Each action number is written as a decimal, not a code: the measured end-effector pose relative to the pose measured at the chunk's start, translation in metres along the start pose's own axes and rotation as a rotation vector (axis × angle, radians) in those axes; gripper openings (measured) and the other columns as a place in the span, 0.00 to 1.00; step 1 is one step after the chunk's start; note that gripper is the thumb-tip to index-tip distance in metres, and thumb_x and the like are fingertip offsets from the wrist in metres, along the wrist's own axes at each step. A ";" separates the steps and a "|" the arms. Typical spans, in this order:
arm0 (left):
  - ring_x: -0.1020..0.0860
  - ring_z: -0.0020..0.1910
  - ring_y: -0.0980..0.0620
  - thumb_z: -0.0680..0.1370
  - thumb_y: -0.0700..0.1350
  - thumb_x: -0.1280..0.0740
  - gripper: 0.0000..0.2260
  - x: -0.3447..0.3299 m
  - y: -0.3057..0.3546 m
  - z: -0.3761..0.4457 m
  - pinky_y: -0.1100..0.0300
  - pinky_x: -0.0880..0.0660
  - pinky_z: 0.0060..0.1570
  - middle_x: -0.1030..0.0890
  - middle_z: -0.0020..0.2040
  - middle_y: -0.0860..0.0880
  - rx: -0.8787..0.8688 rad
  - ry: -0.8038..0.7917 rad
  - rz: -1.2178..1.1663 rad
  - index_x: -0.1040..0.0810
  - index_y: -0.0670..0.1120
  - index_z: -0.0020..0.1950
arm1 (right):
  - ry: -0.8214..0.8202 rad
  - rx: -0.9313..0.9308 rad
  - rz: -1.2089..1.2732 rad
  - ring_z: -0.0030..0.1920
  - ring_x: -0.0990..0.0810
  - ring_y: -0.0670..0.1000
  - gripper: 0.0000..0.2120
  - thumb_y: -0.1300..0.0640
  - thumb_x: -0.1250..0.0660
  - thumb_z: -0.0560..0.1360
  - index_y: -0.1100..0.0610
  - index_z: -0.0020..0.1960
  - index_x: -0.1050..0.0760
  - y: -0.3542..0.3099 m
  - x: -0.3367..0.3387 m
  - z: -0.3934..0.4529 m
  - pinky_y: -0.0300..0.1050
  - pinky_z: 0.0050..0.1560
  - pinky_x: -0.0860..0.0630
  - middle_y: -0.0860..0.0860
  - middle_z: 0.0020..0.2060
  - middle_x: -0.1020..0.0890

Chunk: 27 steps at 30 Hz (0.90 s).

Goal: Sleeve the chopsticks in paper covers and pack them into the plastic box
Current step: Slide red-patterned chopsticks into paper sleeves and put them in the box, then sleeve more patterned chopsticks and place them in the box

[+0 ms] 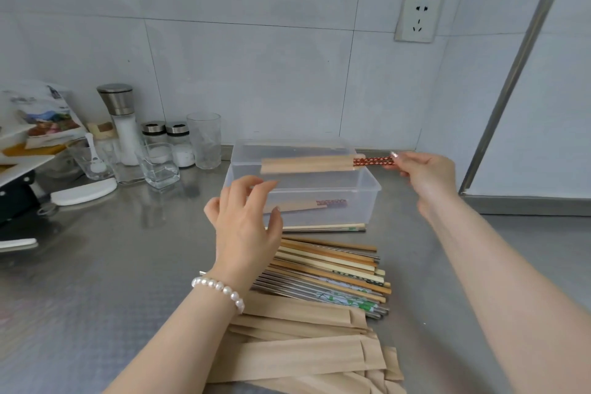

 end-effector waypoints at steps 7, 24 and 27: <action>0.32 0.48 0.54 0.68 0.42 0.36 0.15 0.006 -0.011 0.004 0.62 0.51 0.47 0.25 0.51 0.47 0.104 0.019 -0.015 0.24 0.48 0.54 | -0.143 -0.144 -0.330 0.33 0.27 0.43 0.05 0.62 0.32 0.73 0.65 0.43 0.20 0.017 -0.035 0.024 0.35 0.38 0.33 0.44 0.16 0.24; 0.26 0.49 0.49 0.68 0.42 0.37 0.16 0.001 -0.012 0.002 0.63 0.52 0.48 0.26 0.52 0.48 0.125 -0.020 -0.015 0.25 0.48 0.55 | 0.037 0.034 -1.057 0.53 0.27 0.55 0.08 0.52 0.36 0.74 0.50 0.47 0.18 0.023 -0.062 0.017 0.49 0.48 0.43 0.50 0.44 0.18; 0.26 0.50 0.49 0.68 0.42 0.37 0.16 -0.004 -0.011 0.001 0.62 0.52 0.49 0.25 0.52 0.48 0.119 -0.050 -0.022 0.25 0.48 0.56 | -0.050 0.159 -1.231 0.59 0.33 0.55 0.15 0.48 0.43 0.78 0.54 0.49 0.20 0.024 -0.073 0.010 0.50 0.52 0.42 0.54 0.47 0.20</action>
Point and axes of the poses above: each hand's wrist, its own z-axis towards the middle knuckle, its own x-axis out of the back of the hand, y = z × x, the point moved 7 cm from there along z, towards the middle knuckle
